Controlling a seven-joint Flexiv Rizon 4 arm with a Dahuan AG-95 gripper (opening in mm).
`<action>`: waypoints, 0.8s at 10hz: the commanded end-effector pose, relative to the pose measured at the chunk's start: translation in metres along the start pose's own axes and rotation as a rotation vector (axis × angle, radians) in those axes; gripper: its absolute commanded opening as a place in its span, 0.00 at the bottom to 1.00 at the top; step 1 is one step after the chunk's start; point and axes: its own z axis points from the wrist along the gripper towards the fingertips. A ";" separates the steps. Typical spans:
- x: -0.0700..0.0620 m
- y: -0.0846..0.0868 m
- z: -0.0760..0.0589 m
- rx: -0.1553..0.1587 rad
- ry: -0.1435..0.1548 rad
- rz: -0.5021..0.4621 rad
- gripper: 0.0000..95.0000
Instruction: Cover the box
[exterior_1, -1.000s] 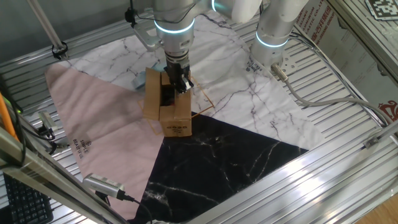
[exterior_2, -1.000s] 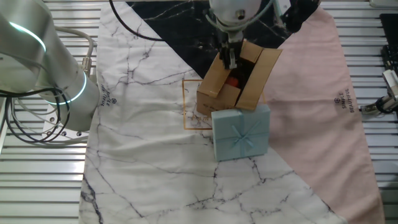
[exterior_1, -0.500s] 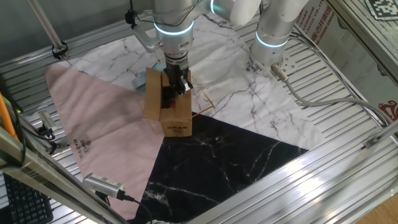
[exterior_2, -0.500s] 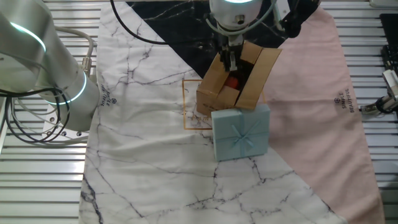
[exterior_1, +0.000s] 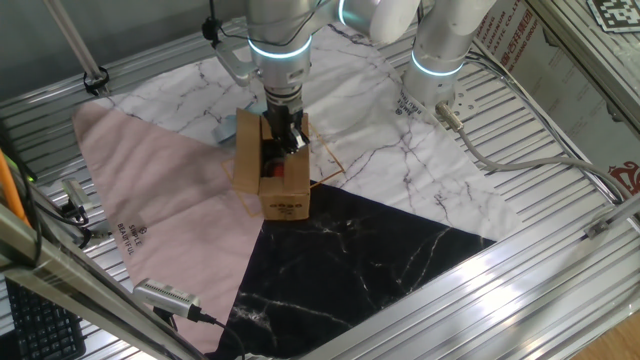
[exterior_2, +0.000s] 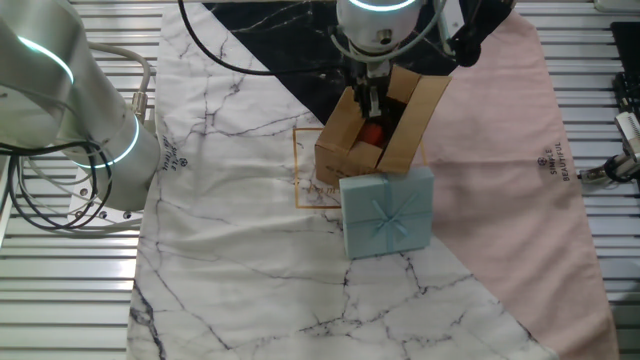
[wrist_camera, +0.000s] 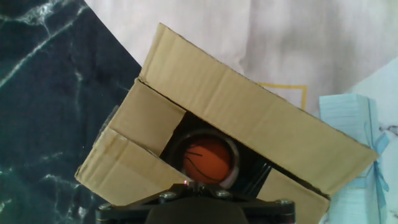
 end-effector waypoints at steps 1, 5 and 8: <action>0.000 0.001 -0.001 0.003 0.002 -0.004 0.00; -0.011 0.001 -0.020 0.018 -0.001 -0.017 0.00; -0.022 -0.003 -0.037 0.013 0.017 -0.015 0.00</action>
